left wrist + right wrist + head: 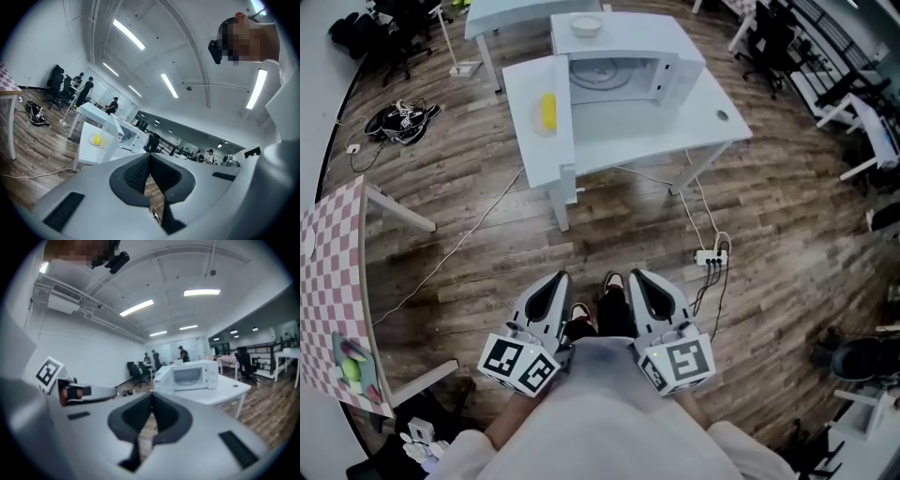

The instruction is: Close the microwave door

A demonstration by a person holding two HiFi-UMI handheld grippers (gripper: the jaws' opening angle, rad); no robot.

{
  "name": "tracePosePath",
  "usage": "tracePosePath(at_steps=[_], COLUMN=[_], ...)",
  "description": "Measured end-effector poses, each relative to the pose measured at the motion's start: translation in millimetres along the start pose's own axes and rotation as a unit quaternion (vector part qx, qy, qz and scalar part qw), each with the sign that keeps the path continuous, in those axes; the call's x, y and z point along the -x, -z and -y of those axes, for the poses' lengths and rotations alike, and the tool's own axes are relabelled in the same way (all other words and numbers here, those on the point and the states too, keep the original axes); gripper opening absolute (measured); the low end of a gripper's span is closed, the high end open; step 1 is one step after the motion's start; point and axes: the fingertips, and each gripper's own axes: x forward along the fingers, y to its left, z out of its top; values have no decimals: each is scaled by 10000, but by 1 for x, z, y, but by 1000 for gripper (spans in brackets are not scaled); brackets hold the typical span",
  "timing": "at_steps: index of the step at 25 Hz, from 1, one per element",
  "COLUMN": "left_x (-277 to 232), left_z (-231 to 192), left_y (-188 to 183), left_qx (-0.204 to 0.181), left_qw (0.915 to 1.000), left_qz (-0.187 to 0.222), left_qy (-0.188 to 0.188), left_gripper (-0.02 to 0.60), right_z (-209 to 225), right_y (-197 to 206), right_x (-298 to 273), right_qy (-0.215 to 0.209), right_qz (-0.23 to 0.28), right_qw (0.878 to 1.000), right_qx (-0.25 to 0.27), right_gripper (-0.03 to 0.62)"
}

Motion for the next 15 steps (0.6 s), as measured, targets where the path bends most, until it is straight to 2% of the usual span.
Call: tracePosePath(at_steps=[15], left_x=[-41], left_z=[-33], left_y=[-13], left_qx=[83], left_qw=[9983], left_qz=[-31], left_qy=[-579], left_gripper=[17], right_z=[28], right_y=[-13], right_x=[-57], right_qy=[-638], right_qz=[-104], right_qw=[9978], right_qx=[-115], right_gripper=[21])
